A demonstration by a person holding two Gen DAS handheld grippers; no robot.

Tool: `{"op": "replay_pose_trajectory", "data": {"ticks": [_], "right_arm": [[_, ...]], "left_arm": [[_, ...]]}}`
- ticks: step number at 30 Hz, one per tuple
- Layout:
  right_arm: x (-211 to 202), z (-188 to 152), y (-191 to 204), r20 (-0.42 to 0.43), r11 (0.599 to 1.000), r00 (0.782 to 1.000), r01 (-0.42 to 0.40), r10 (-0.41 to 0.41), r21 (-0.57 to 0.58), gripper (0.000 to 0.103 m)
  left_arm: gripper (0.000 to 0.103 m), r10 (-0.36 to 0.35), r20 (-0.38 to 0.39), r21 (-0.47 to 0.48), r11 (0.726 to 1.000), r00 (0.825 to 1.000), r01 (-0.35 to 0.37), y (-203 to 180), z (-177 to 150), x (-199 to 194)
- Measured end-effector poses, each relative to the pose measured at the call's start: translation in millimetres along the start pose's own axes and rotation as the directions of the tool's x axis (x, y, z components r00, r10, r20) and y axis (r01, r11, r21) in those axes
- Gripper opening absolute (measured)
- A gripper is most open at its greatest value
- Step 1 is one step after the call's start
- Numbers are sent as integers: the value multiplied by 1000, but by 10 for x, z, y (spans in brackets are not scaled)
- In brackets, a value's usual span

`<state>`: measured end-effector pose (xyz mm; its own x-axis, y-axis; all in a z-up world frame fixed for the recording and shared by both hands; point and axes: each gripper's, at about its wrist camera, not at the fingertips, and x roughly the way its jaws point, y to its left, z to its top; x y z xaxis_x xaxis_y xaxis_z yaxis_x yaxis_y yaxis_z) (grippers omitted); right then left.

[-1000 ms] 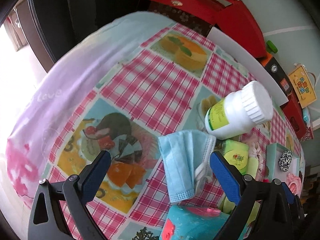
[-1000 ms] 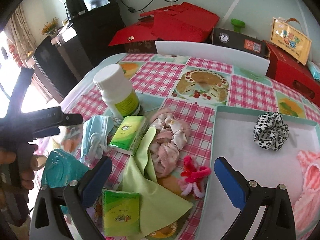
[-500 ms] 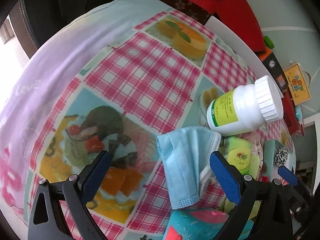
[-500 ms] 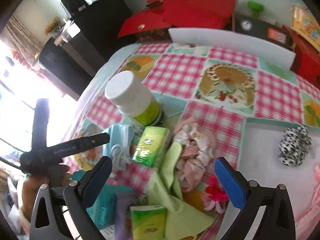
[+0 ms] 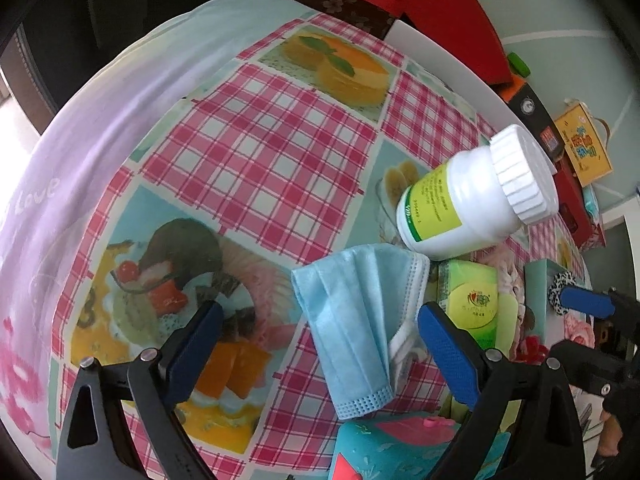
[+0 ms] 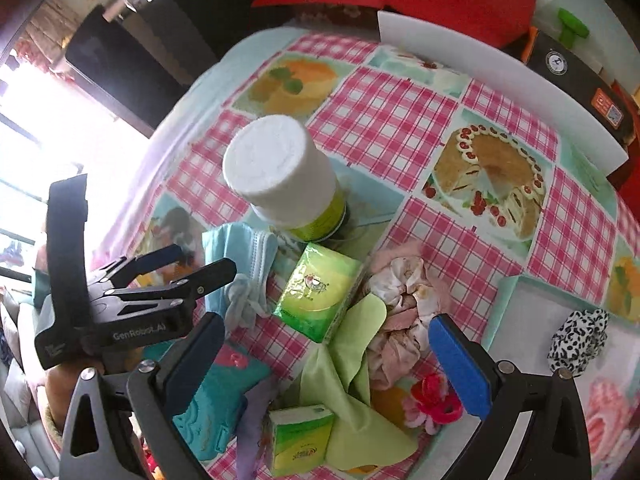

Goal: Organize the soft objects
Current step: 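Grasp the blue face mask with the left tool while the right tool reaches the green tissue pack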

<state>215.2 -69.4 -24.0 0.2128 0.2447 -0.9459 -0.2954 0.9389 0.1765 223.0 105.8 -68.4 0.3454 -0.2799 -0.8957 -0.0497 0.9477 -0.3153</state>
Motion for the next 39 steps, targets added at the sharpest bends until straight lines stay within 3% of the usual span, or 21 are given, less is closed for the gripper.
{"op": "replay_pose_trajectory", "data": {"ticks": [5,8,13,15,20,24,33,39], "right_arm": [[33,37,-82,-29,999,1000,-9,11,49,103],[44,47,-82,-39,999,999,-1,3,52,103],[64,83,-16,-50,999,999,14,-12,29,103],[92,114,42,-52,1000,998,20,-19,19,103],[204,179,153,-70,999,997,45,-45,-2,103],[337,214,237,-105,998,993,54,-56,-21,91],[615,263,385,-163,993,980,109,-116,-52,83],[913,349,516,-191,983,965,171,-181,-70,78]], "left_arm": [[66,-14,9,49,999,1000,13,-111,-15,20],[39,-37,8,59,998,999,36,-162,-24,55],[26,-44,16,66,997,999,43,-192,-51,99],[16,-48,22,51,998,999,46,-137,-56,99],[12,-70,35,18,997,997,70,-47,-30,93],[12,-68,62,-7,998,996,69,69,-20,-2],[12,-70,123,-48,996,990,76,338,-37,-295],[11,-66,114,-68,995,991,74,416,-53,-290]]}}
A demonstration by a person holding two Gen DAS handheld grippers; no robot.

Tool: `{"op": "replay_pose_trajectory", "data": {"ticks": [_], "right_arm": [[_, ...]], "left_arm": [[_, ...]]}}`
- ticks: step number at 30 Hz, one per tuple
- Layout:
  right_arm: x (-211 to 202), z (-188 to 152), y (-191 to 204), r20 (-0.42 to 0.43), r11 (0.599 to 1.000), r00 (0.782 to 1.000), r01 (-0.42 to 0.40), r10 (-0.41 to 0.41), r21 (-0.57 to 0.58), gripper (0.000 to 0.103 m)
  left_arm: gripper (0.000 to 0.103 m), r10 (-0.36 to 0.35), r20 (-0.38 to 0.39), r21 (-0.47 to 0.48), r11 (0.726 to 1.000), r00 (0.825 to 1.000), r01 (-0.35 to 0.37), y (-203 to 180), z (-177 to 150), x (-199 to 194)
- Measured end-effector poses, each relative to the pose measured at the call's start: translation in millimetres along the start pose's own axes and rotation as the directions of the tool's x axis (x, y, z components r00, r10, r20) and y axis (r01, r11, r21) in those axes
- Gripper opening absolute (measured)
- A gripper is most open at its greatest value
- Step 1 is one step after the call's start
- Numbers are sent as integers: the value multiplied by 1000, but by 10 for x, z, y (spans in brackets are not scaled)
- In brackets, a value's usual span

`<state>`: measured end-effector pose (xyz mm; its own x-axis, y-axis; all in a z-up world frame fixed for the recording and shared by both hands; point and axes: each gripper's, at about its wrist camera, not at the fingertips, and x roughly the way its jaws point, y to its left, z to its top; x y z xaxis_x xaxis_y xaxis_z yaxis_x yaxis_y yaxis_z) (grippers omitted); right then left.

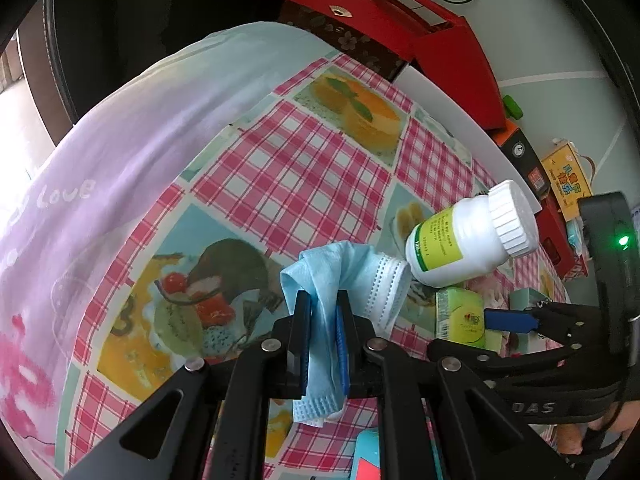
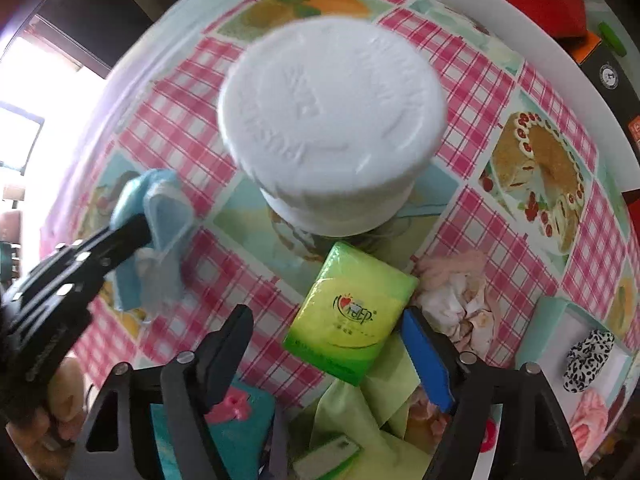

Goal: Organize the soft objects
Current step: 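Grasp the blue face mask with the left tool while the right tool reaches the green tissue pack, then close the right tool on the green tissue pack while the left tool holds the mask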

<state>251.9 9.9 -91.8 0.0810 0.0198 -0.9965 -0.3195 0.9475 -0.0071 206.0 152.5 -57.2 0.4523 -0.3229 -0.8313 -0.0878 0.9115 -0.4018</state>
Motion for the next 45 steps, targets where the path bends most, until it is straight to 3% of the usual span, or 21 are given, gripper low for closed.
{"op": "replay_pose_trajectory", "data": {"ticks": [9,23,27,33,38,45], "right_arm": [[213,76,13,-7,999,1000,30,-29,21,62],[-107,-59,-148,48,999,999,-25,23,41,56],[-236,-140,-170,67,997,997,-53,50,49,42],[-233,-233,-223,34,998,998,-57,56,34,42],[4,-323,-126,-3,999,999,-48,48,2,43],[79,-371,-63,10,998,998,-63,63,-2,40]], "left_arm": [[11,0,0,-6,1000,1000,0,5,4,-1],[11,13,56,5,1000,998,-13,-78,15,-192],[11,21,82,18,1000,996,-23,-123,21,-289],[11,25,88,33,999,996,-28,-195,13,-322],[11,32,85,30,999,996,-35,-184,12,-311],[11,32,82,34,999,996,-35,-201,16,-292]]}}
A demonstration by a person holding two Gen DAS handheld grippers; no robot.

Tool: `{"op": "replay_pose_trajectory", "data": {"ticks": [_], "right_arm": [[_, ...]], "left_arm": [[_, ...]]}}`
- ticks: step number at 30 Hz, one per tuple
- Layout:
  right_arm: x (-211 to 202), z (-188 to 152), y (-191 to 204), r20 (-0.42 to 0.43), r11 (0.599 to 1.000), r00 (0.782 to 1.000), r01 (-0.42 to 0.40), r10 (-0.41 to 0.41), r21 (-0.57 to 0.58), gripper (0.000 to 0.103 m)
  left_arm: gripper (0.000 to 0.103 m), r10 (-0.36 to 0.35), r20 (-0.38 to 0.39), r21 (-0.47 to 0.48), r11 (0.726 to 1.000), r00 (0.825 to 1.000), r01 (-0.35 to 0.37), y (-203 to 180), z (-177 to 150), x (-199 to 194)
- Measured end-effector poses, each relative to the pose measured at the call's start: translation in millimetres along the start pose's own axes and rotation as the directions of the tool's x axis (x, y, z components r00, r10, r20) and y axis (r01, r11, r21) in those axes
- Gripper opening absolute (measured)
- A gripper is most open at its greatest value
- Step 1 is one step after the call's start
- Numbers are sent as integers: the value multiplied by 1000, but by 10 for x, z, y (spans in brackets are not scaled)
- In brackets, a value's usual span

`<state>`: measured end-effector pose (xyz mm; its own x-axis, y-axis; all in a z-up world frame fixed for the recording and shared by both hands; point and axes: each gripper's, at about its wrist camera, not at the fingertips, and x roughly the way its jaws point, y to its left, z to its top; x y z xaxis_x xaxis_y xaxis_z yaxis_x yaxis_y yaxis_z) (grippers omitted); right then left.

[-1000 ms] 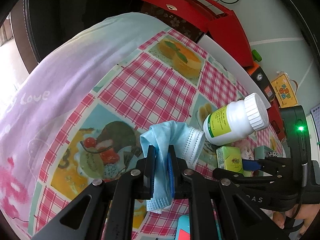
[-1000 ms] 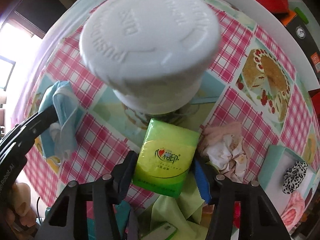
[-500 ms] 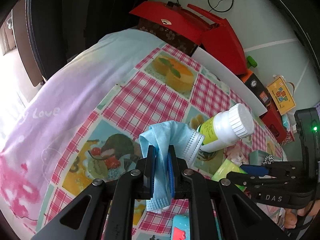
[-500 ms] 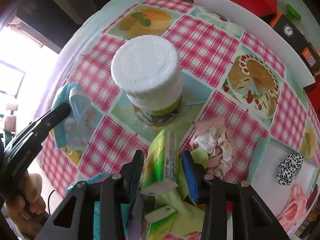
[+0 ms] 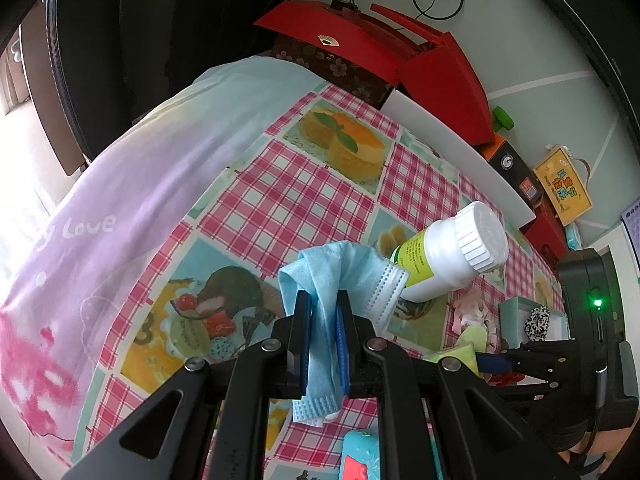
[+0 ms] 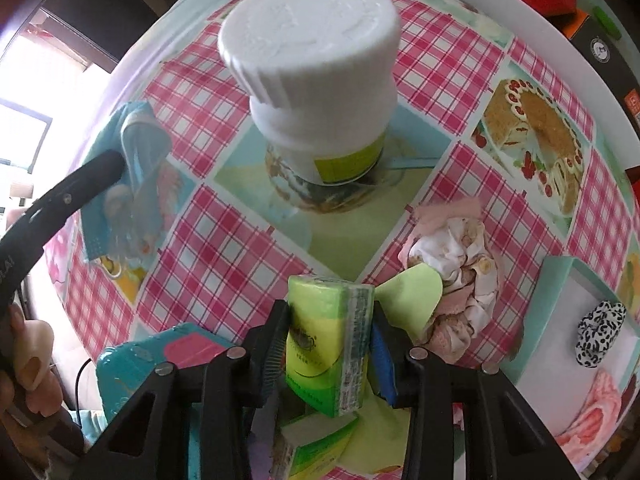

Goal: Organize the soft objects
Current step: 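Close the right tool on the green tissue pack while the left tool holds the mask, then carry the blue mask and green tissue pack over the white tray with both tools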

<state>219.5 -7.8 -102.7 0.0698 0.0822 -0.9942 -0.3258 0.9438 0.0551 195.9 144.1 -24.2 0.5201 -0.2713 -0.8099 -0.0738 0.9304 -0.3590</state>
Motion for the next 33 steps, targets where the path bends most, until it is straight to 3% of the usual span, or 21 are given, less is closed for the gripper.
{"op": "replay_pose_trajectory", "data": {"ticks": [6,11,16,20,27,33], "right_arm": [[-265,-98,-6,42,1000,999,-1,2,-16,36],[-607,-186,-232,96,999,995,-35,34,13,36],[-981,-383,-428,200,994,977,-92,77,65,36],[-1391,-647,-648,318,984,945,-125,79,125,36],[-1884,-1155,-1070,468,961,882,-86,-48,261,36],[-2120,-1715,-1643,548,888,817,-103,-182,448,36]], "left_arm": [[11,3,5,0,1000,1000,-3,-13,3,-9],[11,4,28,5,1000,1000,-4,-30,16,-94],[11,4,78,18,1000,997,-5,-83,33,-289],[11,-3,119,43,999,993,-3,-177,46,-457],[11,-34,167,111,994,985,15,-450,57,-651],[11,-71,173,202,979,982,35,-827,26,-701]]}}
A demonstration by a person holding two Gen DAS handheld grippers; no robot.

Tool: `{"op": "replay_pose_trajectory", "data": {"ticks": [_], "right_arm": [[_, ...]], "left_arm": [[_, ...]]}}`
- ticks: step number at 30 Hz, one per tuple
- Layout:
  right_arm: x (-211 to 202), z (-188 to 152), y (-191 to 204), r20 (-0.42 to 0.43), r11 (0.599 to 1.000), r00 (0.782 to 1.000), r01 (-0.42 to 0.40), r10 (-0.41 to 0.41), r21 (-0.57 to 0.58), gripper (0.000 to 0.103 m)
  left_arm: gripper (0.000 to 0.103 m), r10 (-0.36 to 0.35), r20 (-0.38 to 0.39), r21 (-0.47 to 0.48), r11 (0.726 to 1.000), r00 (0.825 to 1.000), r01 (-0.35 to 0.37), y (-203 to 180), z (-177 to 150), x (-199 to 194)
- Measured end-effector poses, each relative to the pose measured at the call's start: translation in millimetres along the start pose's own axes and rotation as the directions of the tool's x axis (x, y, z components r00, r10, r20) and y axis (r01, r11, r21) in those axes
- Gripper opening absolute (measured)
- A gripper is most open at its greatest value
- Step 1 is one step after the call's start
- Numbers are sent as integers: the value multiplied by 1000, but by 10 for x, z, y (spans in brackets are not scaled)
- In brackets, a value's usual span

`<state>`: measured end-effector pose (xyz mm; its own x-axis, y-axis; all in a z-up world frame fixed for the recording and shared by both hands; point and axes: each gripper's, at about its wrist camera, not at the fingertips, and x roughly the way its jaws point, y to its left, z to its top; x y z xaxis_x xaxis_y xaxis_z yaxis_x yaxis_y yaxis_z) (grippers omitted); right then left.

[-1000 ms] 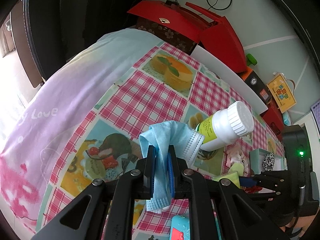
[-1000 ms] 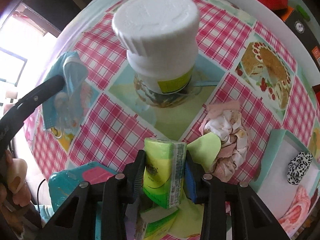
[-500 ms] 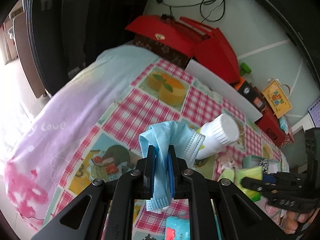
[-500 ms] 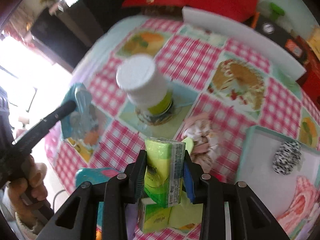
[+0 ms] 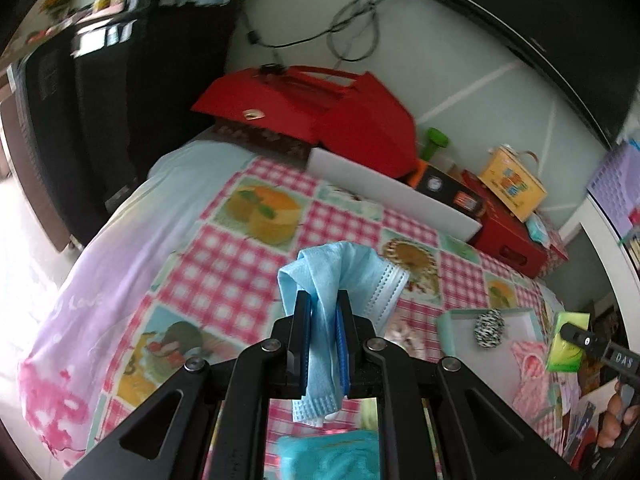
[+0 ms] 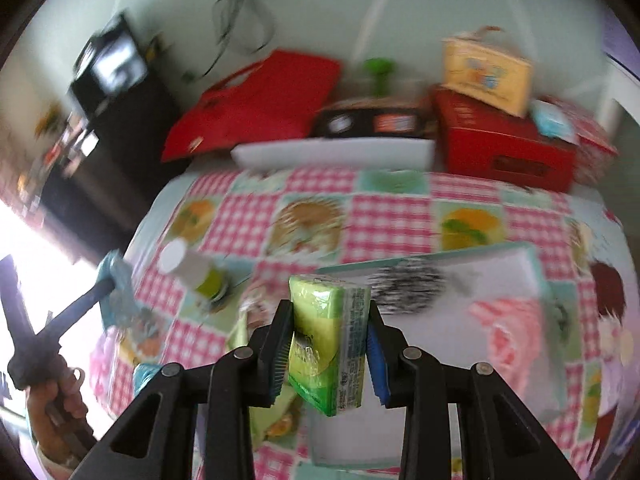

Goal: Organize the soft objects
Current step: 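Carry the blue mask and green tissue pack over the white tray with both tools, then open both tools to drop the mask and tissue pack into the tray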

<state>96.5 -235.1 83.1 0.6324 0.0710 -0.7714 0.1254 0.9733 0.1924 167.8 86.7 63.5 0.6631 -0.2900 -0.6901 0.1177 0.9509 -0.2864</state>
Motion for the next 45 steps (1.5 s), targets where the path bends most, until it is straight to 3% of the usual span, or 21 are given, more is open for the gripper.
{"op": "replay_pose_trajectory", "data": {"ticks": [6,13,21,29,45], "right_arm": [[-210,-146,-567,87,977,983,150,-164,150,36],[-151,-334,-1013,93,930,957,238,-273,279,36],[158,-436,-1207,75,929,972,189,-223,318,37],[286,-494,-1370,57,931,979,169,-198,323,37],[593,-541,-1364,22,946,992,113,-125,305,39]], "left_arm": [[11,-57,-10,123,991,998,57,-545,-26,31],[11,-112,-67,252,959,991,125,-1216,-155,197],[11,-106,-170,348,924,980,160,-1885,-437,570],[11,-72,-240,380,911,968,162,-2170,-685,904],[12,-24,-244,361,926,969,114,-2269,-853,1238]]}}
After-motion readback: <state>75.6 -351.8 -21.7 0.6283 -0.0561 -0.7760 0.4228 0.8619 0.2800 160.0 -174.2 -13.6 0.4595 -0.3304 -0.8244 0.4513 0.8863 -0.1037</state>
